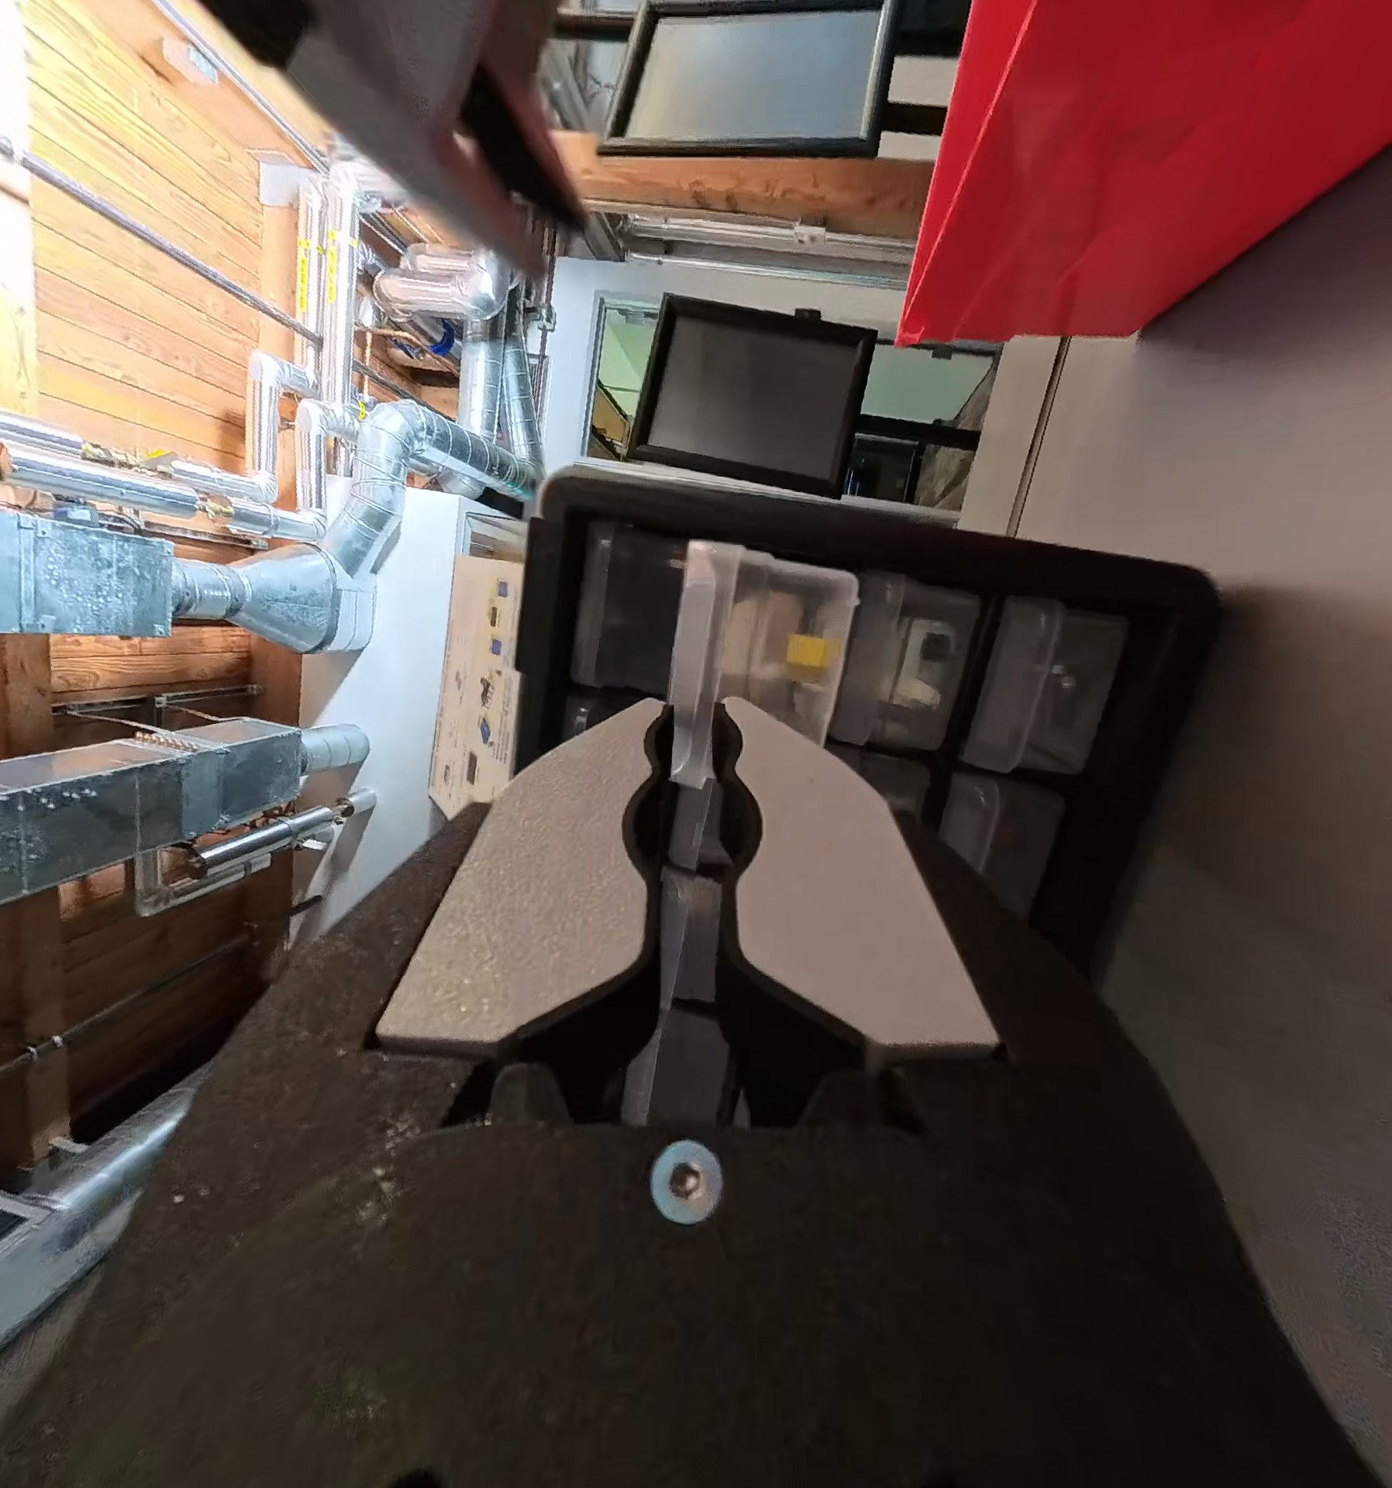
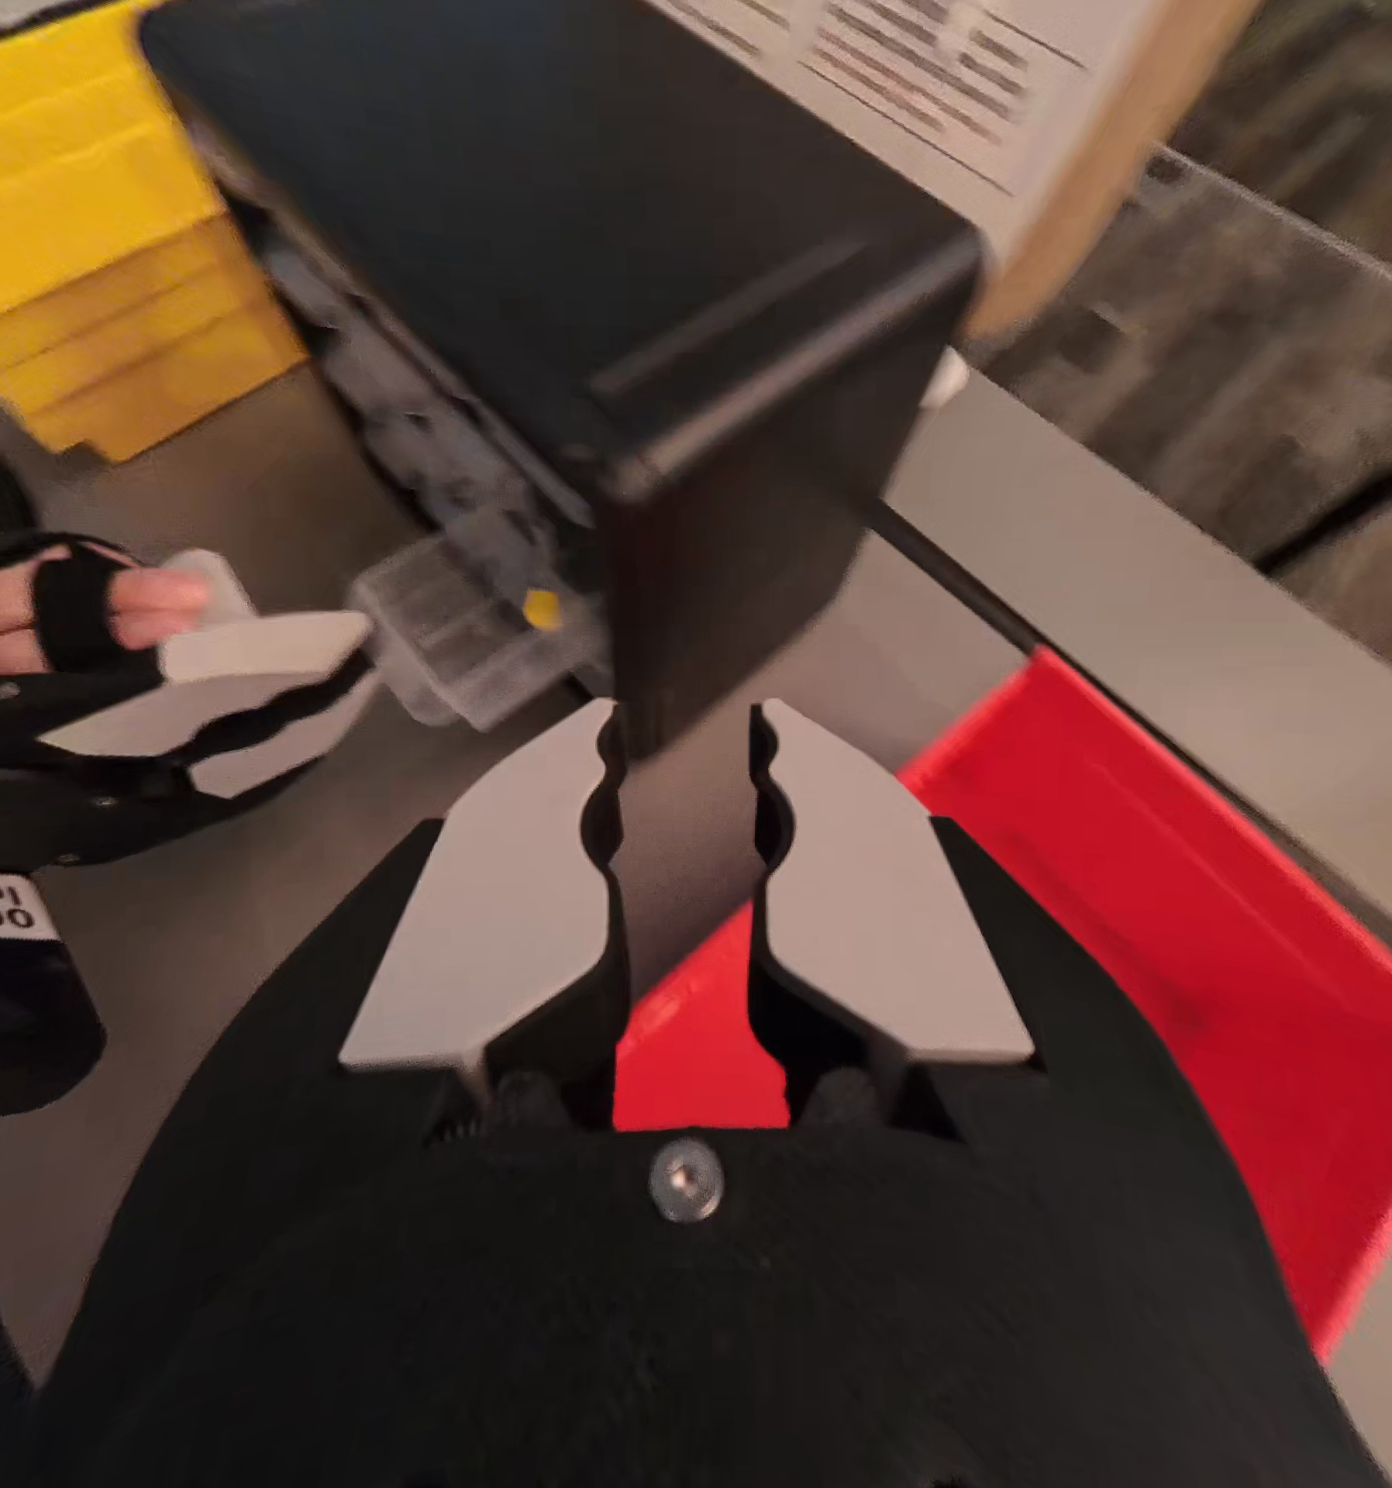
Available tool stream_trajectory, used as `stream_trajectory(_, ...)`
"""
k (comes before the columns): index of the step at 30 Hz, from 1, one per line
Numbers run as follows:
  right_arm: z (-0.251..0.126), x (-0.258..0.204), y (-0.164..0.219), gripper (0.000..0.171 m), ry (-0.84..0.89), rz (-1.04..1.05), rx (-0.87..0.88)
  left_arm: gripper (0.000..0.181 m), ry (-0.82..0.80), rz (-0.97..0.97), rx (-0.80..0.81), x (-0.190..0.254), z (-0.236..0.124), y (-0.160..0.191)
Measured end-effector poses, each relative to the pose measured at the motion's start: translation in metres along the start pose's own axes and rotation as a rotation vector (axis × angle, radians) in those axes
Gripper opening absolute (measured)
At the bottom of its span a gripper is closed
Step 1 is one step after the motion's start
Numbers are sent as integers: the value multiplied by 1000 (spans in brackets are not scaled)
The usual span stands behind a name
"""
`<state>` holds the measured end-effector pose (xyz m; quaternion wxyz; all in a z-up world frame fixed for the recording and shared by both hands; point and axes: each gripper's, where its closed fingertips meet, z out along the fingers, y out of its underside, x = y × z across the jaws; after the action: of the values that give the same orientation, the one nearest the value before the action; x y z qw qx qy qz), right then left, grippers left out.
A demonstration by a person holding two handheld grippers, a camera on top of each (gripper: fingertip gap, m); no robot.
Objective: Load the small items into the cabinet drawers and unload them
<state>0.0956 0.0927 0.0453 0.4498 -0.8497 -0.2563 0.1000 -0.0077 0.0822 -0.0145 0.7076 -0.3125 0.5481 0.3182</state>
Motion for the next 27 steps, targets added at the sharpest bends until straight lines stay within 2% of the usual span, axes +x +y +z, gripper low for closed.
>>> stream_trajectory(5,18,-64,-20,28,-87,-175,-20,9,26,-42,-13,-2,-12,1)
stream_trajectory(8,34,-84,-8,27,-82,-249,-174,9,21,-29,1,-1,-20,2)
stream_trajectory(13,69,-90,8,23,-59,-297,-527,8,29,-57,2,-3,-27,1)
stream_trajectory(17,88,-91,19,21,-50,-298,-703,8,31,-70,3,-5,-28,2)
stream_trajectory(21,95,-82,32,16,-4,-291,-820,9,43,-71,8,-3,-28,1)
stream_trajectory(27,93,-86,34,13,-33,-292,-860,9,38,-71,10,-4,-29,2)
